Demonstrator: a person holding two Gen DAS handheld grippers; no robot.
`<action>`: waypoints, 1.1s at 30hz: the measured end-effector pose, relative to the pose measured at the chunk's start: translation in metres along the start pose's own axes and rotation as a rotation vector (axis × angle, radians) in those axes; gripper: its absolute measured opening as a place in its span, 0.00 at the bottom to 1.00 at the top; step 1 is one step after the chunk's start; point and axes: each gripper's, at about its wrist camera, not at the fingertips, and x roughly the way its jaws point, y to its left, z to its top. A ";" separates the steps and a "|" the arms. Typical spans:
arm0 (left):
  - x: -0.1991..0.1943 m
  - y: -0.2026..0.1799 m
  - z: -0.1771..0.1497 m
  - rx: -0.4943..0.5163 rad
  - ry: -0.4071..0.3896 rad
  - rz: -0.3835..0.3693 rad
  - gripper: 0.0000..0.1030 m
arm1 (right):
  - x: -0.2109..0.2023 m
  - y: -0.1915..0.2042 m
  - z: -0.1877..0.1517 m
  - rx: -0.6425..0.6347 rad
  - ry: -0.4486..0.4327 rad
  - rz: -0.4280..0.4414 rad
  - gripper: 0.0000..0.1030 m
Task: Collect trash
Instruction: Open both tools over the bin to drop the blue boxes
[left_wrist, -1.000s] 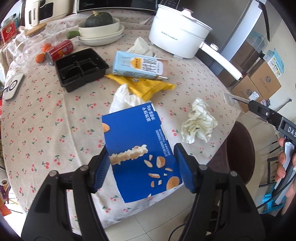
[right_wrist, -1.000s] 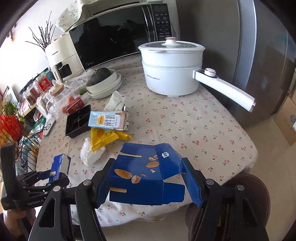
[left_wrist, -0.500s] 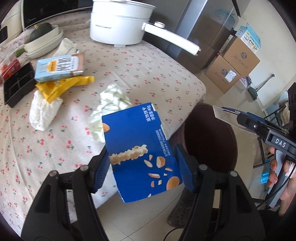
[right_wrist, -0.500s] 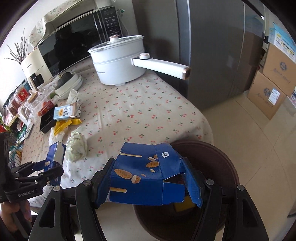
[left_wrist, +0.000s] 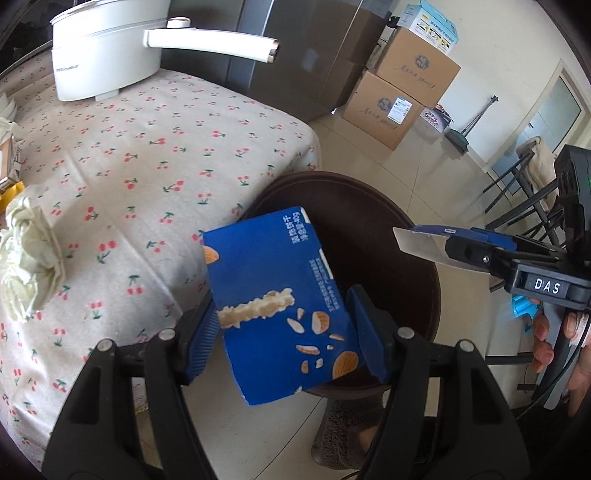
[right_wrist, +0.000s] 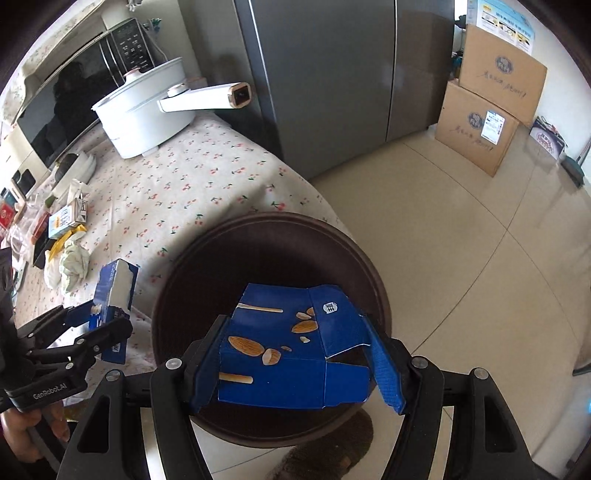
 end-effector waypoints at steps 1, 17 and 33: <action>0.002 -0.001 0.000 0.005 -0.001 -0.009 0.69 | 0.000 -0.003 -0.001 0.004 0.001 -0.002 0.70; -0.022 0.023 -0.005 0.015 -0.030 0.145 1.00 | 0.003 0.005 0.002 -0.020 0.002 -0.010 0.72; -0.078 0.092 -0.021 -0.081 -0.023 0.265 1.00 | 0.001 0.061 0.016 -0.118 -0.001 -0.007 0.84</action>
